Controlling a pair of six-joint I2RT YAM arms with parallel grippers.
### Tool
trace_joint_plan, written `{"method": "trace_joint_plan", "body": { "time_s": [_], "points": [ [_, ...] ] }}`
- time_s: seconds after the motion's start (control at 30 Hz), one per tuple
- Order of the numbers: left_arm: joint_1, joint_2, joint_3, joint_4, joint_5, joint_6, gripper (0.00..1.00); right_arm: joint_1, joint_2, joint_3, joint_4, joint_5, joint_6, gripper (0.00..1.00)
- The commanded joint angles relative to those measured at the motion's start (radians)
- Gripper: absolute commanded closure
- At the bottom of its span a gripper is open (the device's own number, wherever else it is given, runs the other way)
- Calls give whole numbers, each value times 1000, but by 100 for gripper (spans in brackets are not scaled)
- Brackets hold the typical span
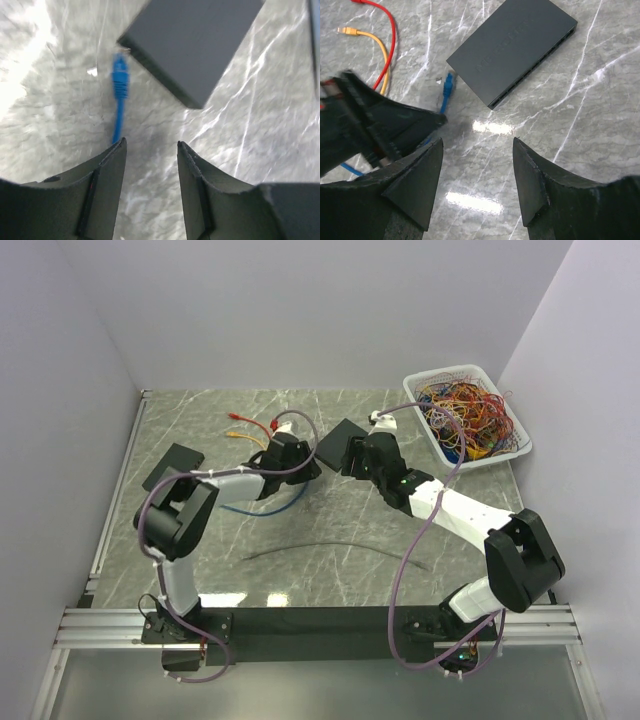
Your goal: Insert the plug into the switch port
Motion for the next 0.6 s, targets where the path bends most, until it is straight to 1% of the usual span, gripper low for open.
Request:
{"method": "trace_joint_plan", "body": {
  "time_s": [0.0, 0.03, 0.1, 0.13, 0.17, 0.23, 0.43, 0.57],
  "points": [
    [-48, -114, 39, -57, -242, 48, 49, -7, 3, 3, 30, -5, 10, 36],
    [-61, -128, 47, -56, -249, 60, 49, -6, 3, 3, 32, -5, 10, 36],
    [-72, -130, 49, -33, -203, 91, 50, -6, 3, 3, 32, -6, 10, 36],
    [-80, -125, 49, -24, -177, 96, 50, -7, 3, 2, 32, -6, 10, 36],
    [-81, -118, 49, -10, -110, 94, 50, -6, 1, 5, 32, -6, 10, 36],
    [-89, -87, 52, 8, -77, 85, 51, -7, 0, 5, 29, -3, 10, 36],
    [-100, 36, 93, -21, -68, 51, 54, -7, -4, -3, 30, 1, 9, 36],
    [-100, 85, 102, -23, -56, 42, 55, -6, -5, -3, 30, 3, 6, 36]
  ]
}}
